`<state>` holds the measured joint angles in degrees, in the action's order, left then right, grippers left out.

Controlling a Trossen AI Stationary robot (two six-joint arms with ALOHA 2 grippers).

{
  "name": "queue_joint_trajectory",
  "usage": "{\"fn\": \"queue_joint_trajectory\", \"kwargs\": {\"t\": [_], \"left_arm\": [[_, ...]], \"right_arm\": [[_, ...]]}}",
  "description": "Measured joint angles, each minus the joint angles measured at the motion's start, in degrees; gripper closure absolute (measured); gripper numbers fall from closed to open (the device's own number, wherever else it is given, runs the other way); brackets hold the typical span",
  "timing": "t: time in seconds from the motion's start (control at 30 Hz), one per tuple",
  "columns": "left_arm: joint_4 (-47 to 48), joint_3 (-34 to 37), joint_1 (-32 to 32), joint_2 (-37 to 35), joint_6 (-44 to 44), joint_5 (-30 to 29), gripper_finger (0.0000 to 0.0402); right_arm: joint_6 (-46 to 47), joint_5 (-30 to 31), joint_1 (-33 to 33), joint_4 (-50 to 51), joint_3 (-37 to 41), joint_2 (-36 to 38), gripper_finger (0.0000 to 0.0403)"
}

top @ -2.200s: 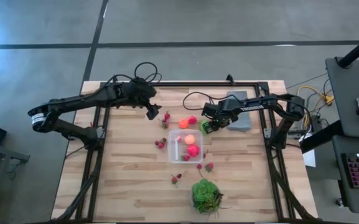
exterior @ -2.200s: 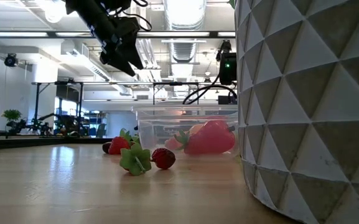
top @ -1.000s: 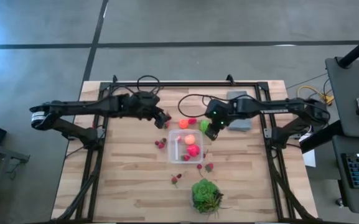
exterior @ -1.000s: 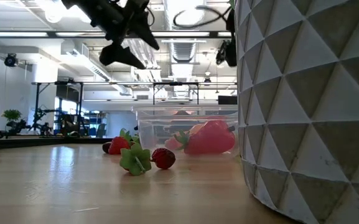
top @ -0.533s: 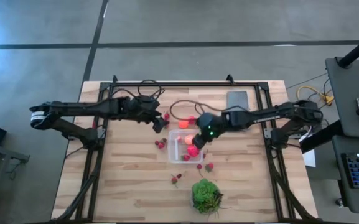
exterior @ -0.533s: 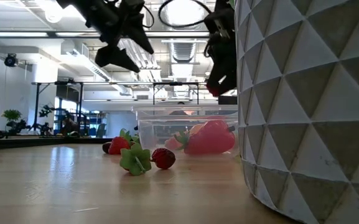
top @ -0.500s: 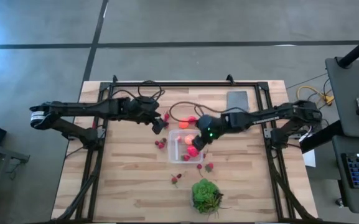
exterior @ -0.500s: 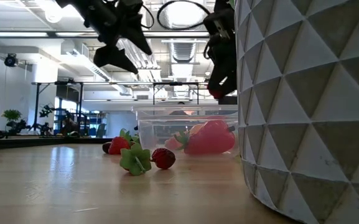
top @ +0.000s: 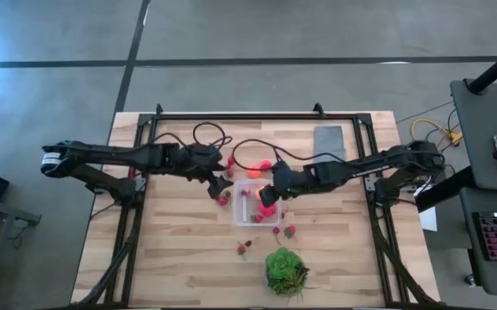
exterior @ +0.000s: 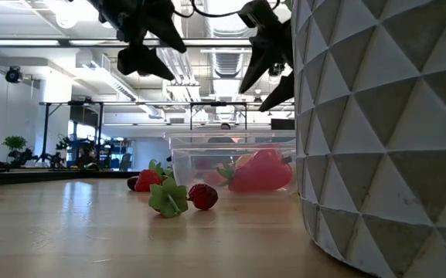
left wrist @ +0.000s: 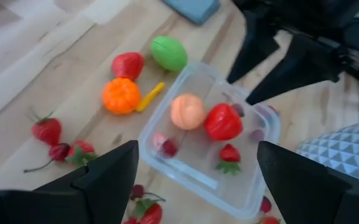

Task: Pick and placing Produce into tupperware
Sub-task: Put the red strawberry into the transparent container

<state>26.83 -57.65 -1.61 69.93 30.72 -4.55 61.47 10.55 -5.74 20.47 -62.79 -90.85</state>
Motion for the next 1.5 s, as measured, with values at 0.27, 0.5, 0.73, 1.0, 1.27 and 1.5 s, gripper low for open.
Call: {"fn": "queue_joint_trajectory", "kwargs": {"t": [0.27, 0.5, 0.73, 1.0, 1.27, 1.5], "left_arm": [[0.7, 0.9, 4.0, 0.3, 1.2, -0.1, 0.0088], [-4.1, 4.9, 4.2, 0.1, 6.5, -1.9, 0.0088], [-7.8, 5.3, 3.5, 1.3, 16.1, -2.0, 0.0088], [-20.1, 5.6, 2.7, 1.6, 18.5, -2.5, 0.0088], [-28.7, 5.6, 0.3, 1.5, 23.4, -7.8, 0.0088], [-20.9, 8.5, -4.6, 1.5, 39.8, -6.3, 0.0088]], "right_arm": [[-5.1, 2.0, -0.3, 23.0, -7.7, 0.4, 0.0171], [-8.7, -0.1, -1.4, 39.1, -8.9, 0.4, 0.0174], [-14.3, 0.2, 1.3, 35.6, -4.5, -0.1, 0.0174], [-24.7, 1.7, 2.7, 30.7, 0.5, 0.0, 0.0177], [-34.9, 1.6, 2.7, 29.6, 4.7, 0.0, 0.0176], [-36.3, 1.4, 3.5, 26.8, 6.5, 0.0, 0.0175]]}}
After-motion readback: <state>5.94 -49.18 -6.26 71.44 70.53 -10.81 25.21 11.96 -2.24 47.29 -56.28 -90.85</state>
